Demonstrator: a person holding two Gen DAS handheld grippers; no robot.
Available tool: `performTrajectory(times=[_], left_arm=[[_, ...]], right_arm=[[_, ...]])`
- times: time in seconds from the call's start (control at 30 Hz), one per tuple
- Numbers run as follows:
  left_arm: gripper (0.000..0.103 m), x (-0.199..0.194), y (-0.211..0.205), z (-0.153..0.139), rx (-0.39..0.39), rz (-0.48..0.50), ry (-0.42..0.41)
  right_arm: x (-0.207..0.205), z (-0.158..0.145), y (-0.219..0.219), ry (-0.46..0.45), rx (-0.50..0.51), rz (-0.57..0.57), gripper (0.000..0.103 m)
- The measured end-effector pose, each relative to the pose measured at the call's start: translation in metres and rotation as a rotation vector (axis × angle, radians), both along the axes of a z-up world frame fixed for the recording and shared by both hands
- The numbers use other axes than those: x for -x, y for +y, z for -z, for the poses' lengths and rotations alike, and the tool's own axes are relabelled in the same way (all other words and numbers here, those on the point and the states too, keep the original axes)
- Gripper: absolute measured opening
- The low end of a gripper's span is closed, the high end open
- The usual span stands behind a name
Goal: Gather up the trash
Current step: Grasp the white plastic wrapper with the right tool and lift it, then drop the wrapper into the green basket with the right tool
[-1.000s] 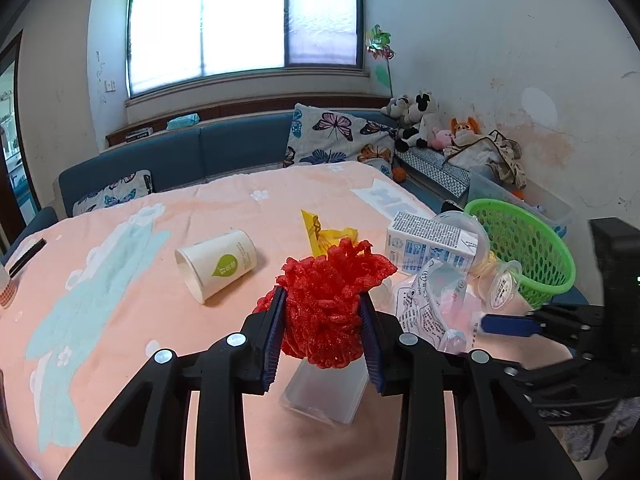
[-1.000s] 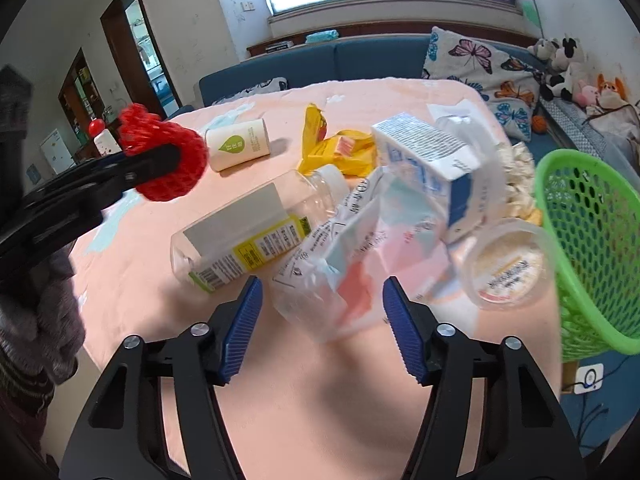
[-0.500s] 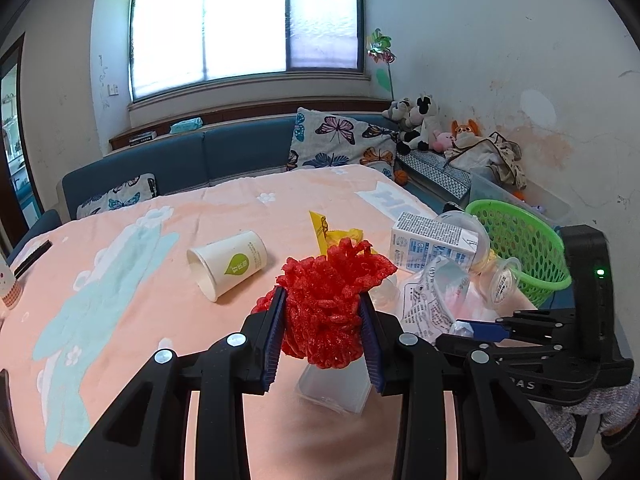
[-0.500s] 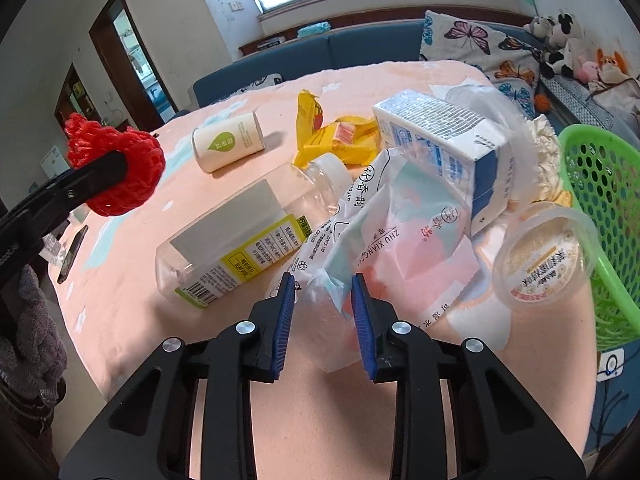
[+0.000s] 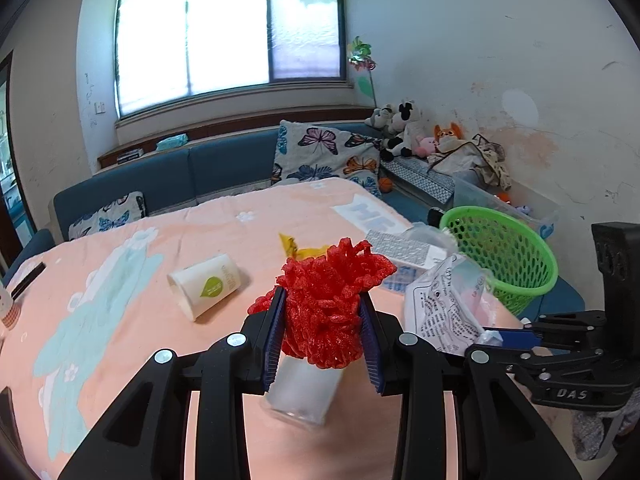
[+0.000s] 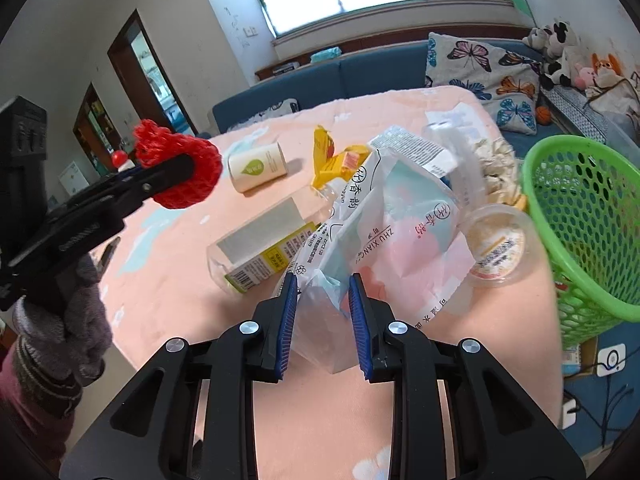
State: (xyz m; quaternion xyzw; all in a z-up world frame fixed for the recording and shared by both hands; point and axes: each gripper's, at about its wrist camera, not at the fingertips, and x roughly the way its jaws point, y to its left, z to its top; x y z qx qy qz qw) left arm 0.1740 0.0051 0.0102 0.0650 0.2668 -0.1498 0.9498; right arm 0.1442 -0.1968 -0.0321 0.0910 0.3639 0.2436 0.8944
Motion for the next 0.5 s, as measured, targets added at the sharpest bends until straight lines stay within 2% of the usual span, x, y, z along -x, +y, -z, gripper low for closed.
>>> performTrajectory(times=[0.2, 0.5], left_arm=[[0.034, 0.005, -0.019, -0.007, -0.008, 0.034, -0.013], [0.034, 0.002, -0.058, -0.016, -0.022, 0.092, -0.020]], right_arm=[[0.012, -0.019, -0.034, -0.040, -0.022, 0.050, 0.027], [-0.001, -0.029, -0.114, -0.072, 0.018, 0.237, 0.027]])
